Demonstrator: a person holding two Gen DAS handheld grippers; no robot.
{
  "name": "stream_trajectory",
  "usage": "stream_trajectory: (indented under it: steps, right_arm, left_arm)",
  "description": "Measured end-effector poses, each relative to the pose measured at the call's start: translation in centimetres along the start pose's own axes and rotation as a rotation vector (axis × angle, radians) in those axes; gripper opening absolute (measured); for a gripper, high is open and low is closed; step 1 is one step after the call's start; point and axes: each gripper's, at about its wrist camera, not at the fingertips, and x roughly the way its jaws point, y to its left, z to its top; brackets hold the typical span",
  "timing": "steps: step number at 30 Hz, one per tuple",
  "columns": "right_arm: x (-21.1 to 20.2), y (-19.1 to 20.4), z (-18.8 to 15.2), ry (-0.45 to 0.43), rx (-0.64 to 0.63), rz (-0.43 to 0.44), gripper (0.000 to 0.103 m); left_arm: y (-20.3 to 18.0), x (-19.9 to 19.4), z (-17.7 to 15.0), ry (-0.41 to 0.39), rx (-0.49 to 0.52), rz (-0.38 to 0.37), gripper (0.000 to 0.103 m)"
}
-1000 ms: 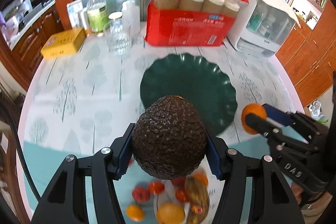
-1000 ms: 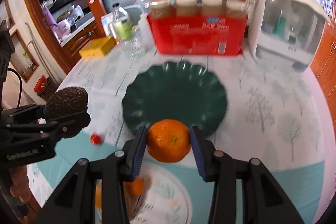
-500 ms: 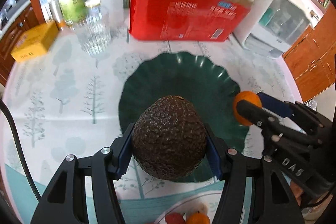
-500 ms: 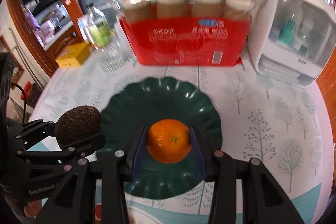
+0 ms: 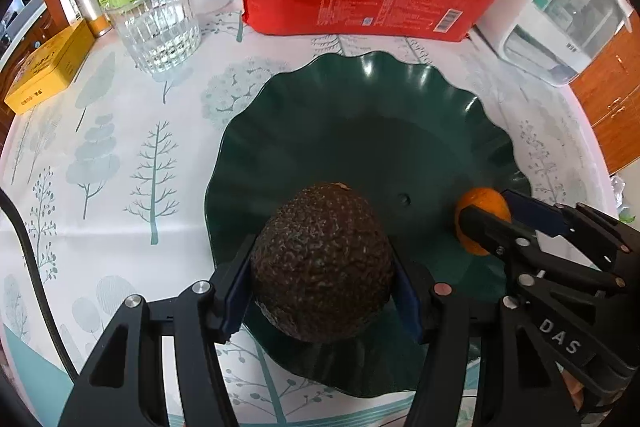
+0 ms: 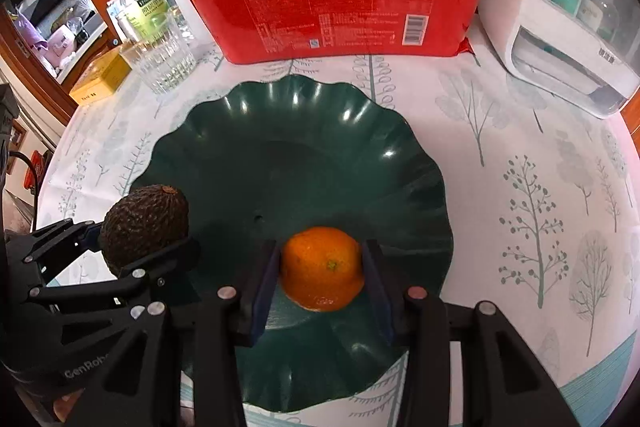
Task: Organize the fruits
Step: 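Lower the avocado and orange onto the green plate and open both grippers, then move both tools back toward the white fruit plate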
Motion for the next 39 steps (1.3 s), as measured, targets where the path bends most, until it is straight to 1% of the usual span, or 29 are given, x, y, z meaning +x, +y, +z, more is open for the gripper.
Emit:
stream_trajectory:
  steps: [2, 5, 7, 9, 11, 16, 22, 25, 33, 39]
  right_arm:
    - [0.0, 0.1, 0.1, 0.002, -0.002, -0.002, 0.043]
    - [0.0, 0.2, 0.0, 0.005, -0.008, -0.01, 0.044]
    - [0.0, 0.0, 0.1, 0.01, 0.004, -0.003, 0.044]
    - [0.0, -0.3, 0.2, 0.014, 0.024, 0.01, 0.044]
    - [-0.1, -0.5, 0.2, 0.018, 0.031, 0.016, 0.045]
    - [-0.7, -0.2, 0.0, 0.01, 0.006, 0.01, 0.048]
    - [-1.9, -0.1, -0.1, -0.007, 0.007, 0.017, 0.048]
    - [-2.5, 0.1, -0.2, -0.009, -0.002, 0.014, 0.048]
    - [-4.3, 1.0, -1.1, -0.012, -0.016, 0.015, 0.048]
    - [-6.6, 1.0, -2.2, -0.025, -0.013, 0.017, 0.048]
  left_arm:
    - [0.1, 0.3, 0.0, 0.002, -0.006, -0.001, 0.061]
    - [0.1, -0.3, 0.1, -0.029, -0.004, -0.002, 0.062]
    - [0.1, -0.9, 0.3, -0.047, -0.003, 0.021, 0.07]
    - [0.4, -1.3, 0.4, -0.06, -0.014, 0.04, 0.089]
    - [0.6, -1.6, 0.4, -0.059, -0.026, 0.038, 0.094]
    - [0.4, -2.2, 0.3, -0.041, -0.015, 0.059, 0.094]
    - [0.6, -3.5, -0.3, -0.051, -0.018, 0.066, 0.094]
    - [0.7, -4.3, -0.5, -0.059, -0.025, 0.069, 0.096]
    - [0.9, -6.9, -1.4, -0.074, -0.036, 0.085, 0.099]
    - [1.1, -9.9, -2.6, -0.101, -0.056, 0.099, 0.1]
